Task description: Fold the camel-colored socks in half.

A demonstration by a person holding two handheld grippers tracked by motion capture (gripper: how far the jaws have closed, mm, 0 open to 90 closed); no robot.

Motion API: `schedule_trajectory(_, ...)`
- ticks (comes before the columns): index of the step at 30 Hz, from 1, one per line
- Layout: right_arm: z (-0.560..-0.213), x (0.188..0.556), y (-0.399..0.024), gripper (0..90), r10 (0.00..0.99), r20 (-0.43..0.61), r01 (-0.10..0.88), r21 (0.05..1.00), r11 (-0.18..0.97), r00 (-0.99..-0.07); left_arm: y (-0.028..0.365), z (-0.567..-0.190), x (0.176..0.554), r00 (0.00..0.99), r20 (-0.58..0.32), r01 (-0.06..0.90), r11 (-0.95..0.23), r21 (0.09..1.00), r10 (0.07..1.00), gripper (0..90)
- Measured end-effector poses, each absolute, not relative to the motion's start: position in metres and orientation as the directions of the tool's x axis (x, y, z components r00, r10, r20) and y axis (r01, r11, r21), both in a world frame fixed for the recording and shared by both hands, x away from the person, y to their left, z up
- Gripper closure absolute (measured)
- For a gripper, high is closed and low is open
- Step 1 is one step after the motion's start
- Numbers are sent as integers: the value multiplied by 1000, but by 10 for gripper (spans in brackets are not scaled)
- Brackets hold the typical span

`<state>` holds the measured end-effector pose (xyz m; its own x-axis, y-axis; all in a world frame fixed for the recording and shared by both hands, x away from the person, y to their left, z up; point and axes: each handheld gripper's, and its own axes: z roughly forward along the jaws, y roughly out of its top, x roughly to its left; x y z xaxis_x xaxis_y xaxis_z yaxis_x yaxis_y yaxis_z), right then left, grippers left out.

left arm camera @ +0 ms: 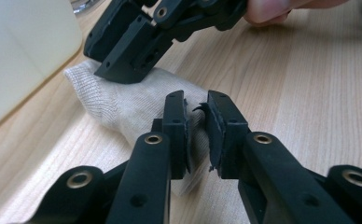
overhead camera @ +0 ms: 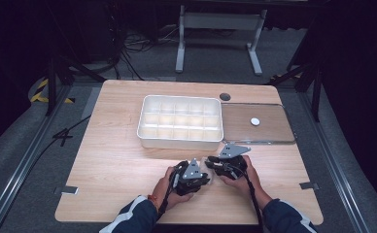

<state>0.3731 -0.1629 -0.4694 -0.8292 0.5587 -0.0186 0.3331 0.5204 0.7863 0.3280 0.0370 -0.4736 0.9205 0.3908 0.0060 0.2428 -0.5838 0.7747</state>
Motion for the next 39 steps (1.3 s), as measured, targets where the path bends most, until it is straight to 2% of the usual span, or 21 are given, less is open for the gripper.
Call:
schedule_trajectory(3, -470, 373, -164, 758, 556, -17, 334, 784, 523, -831, 40, -468, 324, 926, 18, 233, -608, 759, 377, 743)
schedule_trajectory(8, -471, 373, -164, 764, 555, -17, 333, 785, 523, -831, 53, -459, 323, 929, 15, 242, -637, 732, 369, 754)
schedule_trajectory(14, -471, 373, -165, 769, 557, -20, 332, 785, 524, -830, 67, -444, 330, 905, 4, 262, -565, 783, 425, 765)
schedule_trajectory(23, -470, 370, -162, 773, 557, -59, 308, 783, 541, -829, 36, -457, 327, 934, 18, 203, -574, 793, 356, 743)
schedule_trajectory(26, -470, 370, -163, 773, 556, -62, 307, 781, 544, -829, 29, -466, 324, 941, 94, 157, -663, 732, 326, 748)
schedule_trajectory(28, -470, 370, -162, 767, 555, -60, 307, 781, 543, -830, 27, -468, 320, 939, 130, 129, -674, 727, 320, 758)
schedule_trajectory(33, -467, 373, -166, 696, 580, -52, 327, 783, 529, -813, 33, -472, 326, 940, 53, 182, -628, 757, 336, 776)
schedule_trajectory(39, -464, 380, -178, 642, 647, -54, 372, 780, 503, -760, 33, -473, 327, 942, 39, 187, -619, 763, 333, 776)
